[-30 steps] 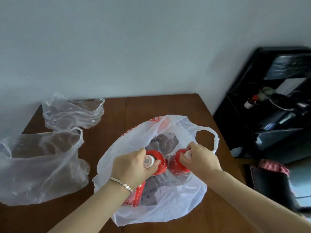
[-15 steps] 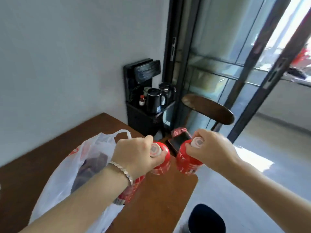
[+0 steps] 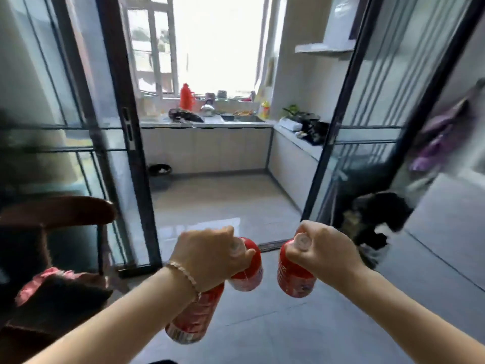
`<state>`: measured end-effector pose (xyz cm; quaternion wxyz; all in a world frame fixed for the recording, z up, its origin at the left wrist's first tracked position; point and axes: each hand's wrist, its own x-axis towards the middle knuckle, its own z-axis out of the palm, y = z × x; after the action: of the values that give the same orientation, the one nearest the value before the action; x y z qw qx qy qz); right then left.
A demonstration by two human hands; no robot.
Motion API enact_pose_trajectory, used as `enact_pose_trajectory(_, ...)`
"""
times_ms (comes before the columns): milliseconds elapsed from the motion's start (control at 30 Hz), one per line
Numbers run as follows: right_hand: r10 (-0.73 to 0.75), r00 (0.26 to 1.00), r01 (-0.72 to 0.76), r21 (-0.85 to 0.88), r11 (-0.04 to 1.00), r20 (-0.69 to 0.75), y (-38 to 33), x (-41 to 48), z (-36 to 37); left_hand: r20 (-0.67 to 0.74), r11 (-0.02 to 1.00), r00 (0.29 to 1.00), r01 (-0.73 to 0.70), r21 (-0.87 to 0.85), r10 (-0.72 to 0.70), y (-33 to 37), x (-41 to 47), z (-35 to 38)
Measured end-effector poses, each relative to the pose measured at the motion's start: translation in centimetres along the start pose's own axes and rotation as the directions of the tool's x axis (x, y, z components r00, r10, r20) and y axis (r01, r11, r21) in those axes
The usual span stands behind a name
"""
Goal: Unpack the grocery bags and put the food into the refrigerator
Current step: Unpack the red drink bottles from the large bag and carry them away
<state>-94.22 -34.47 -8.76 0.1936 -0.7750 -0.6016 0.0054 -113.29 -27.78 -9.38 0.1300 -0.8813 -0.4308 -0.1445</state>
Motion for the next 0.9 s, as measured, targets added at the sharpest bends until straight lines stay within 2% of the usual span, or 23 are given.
enact_pose_trajectory(67, 0.067, 0.997, -0.069, -0.028, 0.997, -0.047, 6.5, 0.4, -3.0, 0.029, 0.992, 0.998, -0.061, -0.106, 0.064, 5.8, 4.9, 0.9)
enact_pose_trajectory(200, 0.245, 0.959, -0.253, -0.044, 0.966, -0.146, 17.4, 1.1, -8.6, -0.060, 0.955, 0.982, -0.189, -0.229, 0.180, 16.5, 13.8, 1.4)
enact_pose_trajectory(467, 0.493, 0.799, -0.540, -0.049, 0.840, -0.344, 34.4, 3.2, -16.3, -0.174, 0.788, 0.895, -0.444, -0.427, 0.410, 34.2, 29.6, 2.1)
enact_pose_trajectory(733, 0.604, 0.613, -0.717, -0.037, 0.696, -0.510, 48.2, 9.3, -24.1, -0.292, 0.595, 0.732, -0.674, -0.438, 0.615, 49.4, 46.0, 1.8)
enact_pose_trajectory(833, 0.626, 0.537, -0.761, -0.004, 0.649, -0.566, 52.8, 12.2, -27.8, -0.349, 0.528, 0.674, -0.733, -0.430, 0.651, 54.7, 52.1, 0.5)
enact_pose_trajectory(900, 0.631, 0.489, -0.778, 0.025, 0.627, -0.602, 55.9, 14.0, -30.0, -0.388, 0.508, 0.660, -0.747, -0.428, 0.644, 58.2, 55.8, -0.2)
